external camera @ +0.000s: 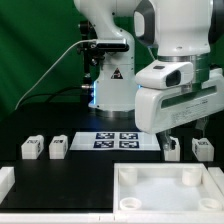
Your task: Assemble one leg
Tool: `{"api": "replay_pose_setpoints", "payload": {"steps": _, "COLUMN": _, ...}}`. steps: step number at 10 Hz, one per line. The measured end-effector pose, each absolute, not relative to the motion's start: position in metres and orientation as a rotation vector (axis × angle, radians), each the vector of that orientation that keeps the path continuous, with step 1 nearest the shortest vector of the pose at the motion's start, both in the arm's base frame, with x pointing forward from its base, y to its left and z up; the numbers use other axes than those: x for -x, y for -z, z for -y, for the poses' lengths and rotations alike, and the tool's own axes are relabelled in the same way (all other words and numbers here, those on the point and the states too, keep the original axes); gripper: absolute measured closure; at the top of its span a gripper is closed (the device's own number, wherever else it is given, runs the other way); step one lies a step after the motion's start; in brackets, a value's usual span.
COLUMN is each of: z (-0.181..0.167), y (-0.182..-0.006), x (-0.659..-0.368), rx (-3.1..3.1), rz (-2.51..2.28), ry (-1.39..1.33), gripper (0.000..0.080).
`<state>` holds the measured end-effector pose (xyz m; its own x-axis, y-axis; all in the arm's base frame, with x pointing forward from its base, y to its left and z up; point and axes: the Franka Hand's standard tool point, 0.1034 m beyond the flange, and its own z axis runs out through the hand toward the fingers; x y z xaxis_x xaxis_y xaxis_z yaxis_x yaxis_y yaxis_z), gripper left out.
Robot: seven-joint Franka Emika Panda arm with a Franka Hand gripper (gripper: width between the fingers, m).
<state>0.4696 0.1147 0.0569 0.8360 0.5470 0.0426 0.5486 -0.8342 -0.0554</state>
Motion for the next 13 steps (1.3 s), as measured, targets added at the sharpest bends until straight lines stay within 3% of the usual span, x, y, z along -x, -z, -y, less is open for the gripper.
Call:
{"api": "replay_pose_setpoints", "payload": {"steps": 4, "z": -0.173, "y": -0.046, "x": -0.411, "rx": 3.053, "rz": -0.092, "ry": -0.099, "gripper": 0.0151}}
{"api": "replay_pose_setpoints", "payload": {"steps": 8, "z": -0.172, "y": -0.045, "x": -0.407, "rx": 3.062, "rz": -0.053, "ry": -0.212, "gripper": 0.0151}}
{"api": "replay_pose_setpoints", "payload": {"steps": 10, "z": -0.185, "y": -0.037, "x": -0.388, "rx": 3.045, "rz": -0.097, "ry": -0.600, "gripper": 0.0151}}
{"api": "replay_pose_setpoints", "payload": {"steps": 13, "z": -0.177, "y": -0.020, "x": -0.381, "rx": 2.963, "rz": -0.033, "ry": -0.974, "gripper": 0.0151}}
